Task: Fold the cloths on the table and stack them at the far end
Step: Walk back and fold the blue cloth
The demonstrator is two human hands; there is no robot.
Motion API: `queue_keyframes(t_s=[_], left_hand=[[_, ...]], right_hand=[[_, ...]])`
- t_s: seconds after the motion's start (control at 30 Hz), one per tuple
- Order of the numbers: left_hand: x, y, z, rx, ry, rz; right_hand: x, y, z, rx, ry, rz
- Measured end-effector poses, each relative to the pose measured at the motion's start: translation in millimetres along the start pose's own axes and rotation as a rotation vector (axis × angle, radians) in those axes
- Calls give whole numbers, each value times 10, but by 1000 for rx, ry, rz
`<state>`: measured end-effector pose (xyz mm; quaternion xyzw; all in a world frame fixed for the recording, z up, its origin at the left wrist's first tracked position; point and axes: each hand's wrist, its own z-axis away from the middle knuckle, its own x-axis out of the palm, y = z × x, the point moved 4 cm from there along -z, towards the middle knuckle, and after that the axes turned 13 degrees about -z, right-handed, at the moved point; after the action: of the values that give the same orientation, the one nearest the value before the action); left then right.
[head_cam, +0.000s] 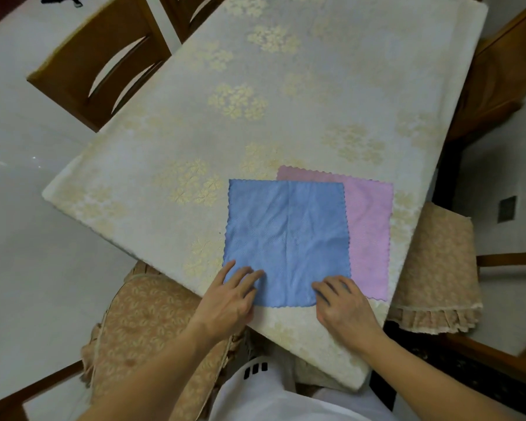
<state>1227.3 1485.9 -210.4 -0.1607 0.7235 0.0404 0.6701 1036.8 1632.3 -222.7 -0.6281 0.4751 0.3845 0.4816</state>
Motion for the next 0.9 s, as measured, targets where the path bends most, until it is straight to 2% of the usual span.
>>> queue_keyframes(t_s=[0.17,0.37,0.73,0.9], left_hand=[[37,-34,-39,-20,-6,-14],[42,-188,6,-126,-135,-62],[38,-313,-12,-143,-294,-120],[-105,-273,39,-193,-268,-134]], right_hand=[[-2,6,-52,28,-35,23],[-46,58,-41,115,-67,76],[-239,30,48,194,10,96],[-327,-68,186,262,11,83]])
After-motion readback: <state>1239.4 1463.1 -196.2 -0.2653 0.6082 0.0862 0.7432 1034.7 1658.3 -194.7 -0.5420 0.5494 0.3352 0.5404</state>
